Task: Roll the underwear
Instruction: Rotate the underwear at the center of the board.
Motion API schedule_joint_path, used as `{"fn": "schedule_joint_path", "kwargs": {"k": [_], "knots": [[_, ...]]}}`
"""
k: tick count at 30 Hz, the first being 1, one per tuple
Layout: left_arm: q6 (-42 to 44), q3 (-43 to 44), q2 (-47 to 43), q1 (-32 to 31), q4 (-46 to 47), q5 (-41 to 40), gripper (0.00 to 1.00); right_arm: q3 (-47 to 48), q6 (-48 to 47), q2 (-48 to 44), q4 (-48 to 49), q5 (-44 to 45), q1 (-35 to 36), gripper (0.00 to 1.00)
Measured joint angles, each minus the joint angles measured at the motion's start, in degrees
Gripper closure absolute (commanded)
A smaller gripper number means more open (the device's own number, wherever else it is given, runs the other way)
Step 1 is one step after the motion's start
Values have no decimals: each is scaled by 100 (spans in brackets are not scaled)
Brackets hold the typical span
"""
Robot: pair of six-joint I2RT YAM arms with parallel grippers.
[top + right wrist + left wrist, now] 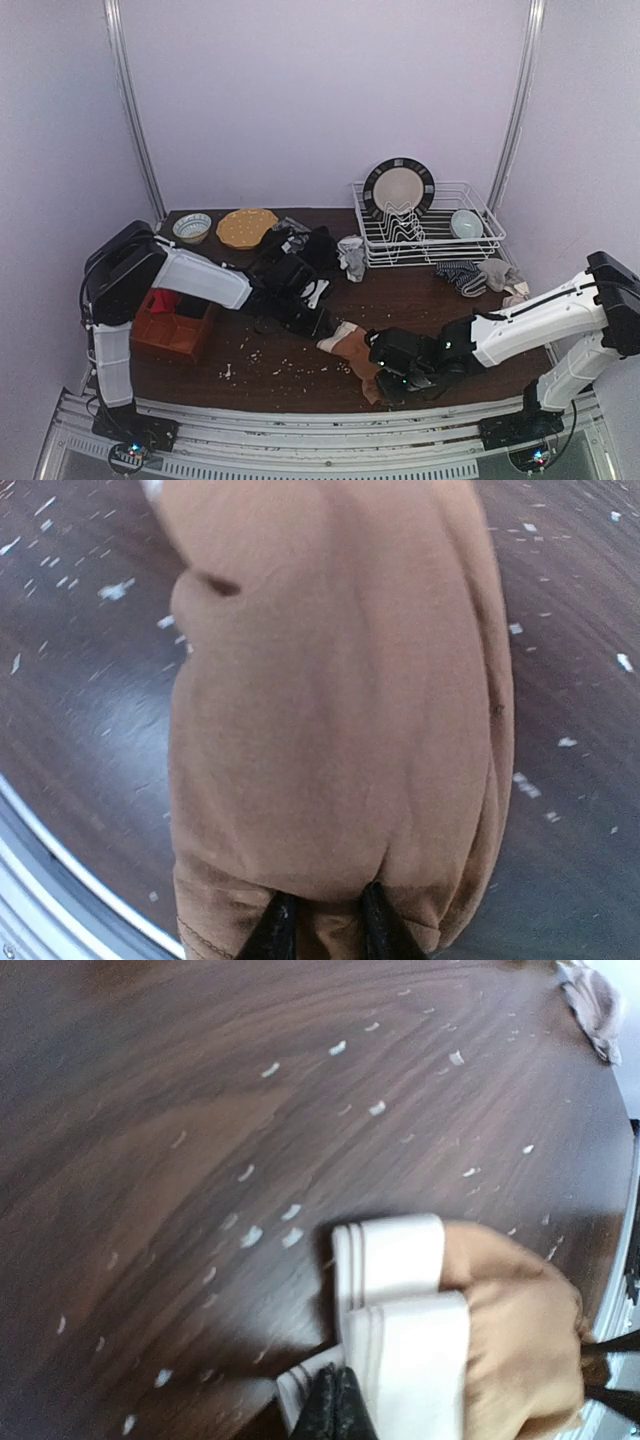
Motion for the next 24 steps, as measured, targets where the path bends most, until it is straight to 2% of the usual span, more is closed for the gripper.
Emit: {"fn": "schedule_joint_path", "kwargs": {"k": [2,4,6,8,10,13,19,21,24], "knots": [[-116,-350,-184,20,225,-90,100,2,-46,7,-15,11,-221,74],[-293,-837,-518,20,411,-254,99,33,-149,28,-33,22,-461,65],[-422,-1233,-824,17,476,-387,85,83,-205,48,-63,39,-629,57],[-496,-1504,-1106,-4,433,-511,67,140,-328,37,-175,37,-730,52],[-516,-1578,-1311,-11,223,-636,58,153,-380,-20,-291,37,-726,51],[-437,-1445,-1541,-9,-118,-844,53,232,-411,-262,-535,50,-575,52],[-125,-693,-1567,9,-492,-1051,47,424,-227,-522,-573,138,-2,63],[-9,-382,-1467,31,-492,-944,47,378,-127,-501,-466,111,129,67],[195,293,-968,55,-551,-634,53,295,0,-339,-273,13,219,70]]}}
